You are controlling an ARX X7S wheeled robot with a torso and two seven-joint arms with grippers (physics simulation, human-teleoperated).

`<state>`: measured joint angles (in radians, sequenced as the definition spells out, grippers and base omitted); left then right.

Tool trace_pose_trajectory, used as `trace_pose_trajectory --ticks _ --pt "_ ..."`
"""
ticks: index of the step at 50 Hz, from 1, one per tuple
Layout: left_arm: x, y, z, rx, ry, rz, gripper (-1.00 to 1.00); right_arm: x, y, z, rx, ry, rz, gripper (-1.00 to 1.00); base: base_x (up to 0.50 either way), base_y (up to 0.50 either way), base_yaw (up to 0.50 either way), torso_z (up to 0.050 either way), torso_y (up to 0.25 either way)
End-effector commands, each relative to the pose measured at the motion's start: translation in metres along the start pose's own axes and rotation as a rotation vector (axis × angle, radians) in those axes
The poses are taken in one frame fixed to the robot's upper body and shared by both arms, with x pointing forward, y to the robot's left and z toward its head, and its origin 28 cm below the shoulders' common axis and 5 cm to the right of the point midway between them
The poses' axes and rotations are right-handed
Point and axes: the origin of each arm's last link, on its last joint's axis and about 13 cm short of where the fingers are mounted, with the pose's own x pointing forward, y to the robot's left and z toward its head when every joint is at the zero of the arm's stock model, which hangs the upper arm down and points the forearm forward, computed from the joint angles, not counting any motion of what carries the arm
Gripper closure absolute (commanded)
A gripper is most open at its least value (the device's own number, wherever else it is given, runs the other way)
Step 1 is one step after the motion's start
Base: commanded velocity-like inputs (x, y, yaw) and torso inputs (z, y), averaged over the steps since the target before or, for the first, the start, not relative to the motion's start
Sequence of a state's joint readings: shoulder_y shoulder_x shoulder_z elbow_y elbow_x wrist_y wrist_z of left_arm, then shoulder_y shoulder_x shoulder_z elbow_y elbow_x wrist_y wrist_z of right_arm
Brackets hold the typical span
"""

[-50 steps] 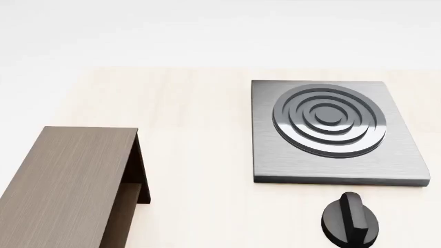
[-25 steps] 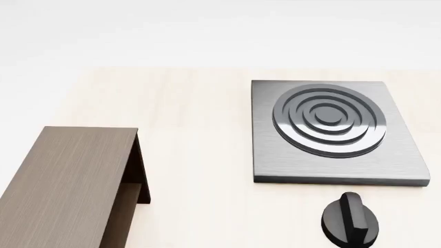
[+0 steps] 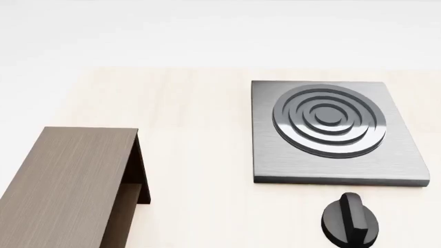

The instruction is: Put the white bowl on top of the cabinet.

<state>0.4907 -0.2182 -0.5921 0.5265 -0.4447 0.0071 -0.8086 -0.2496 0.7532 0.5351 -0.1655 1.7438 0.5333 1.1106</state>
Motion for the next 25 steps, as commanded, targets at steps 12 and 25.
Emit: trace_pose_trajectory --ticks 12,25 --pt "-0.0005 -0.0007 -0.0003 0.001 0.000 -0.002 -1.00 0.0095 -0.0065 -0.0110 -0.017 0.048 -0.033 1.00 0.00 0.00 0.00 -0.001 0.000" --pt "-0.0004 -0.0007 -0.0011 0.000 0.004 -0.001 -1.00 0.0095 -0.0075 -0.0105 0.007 0.044 -0.046 1.00 0.00 0.00 0.00 -0.002 0.000"
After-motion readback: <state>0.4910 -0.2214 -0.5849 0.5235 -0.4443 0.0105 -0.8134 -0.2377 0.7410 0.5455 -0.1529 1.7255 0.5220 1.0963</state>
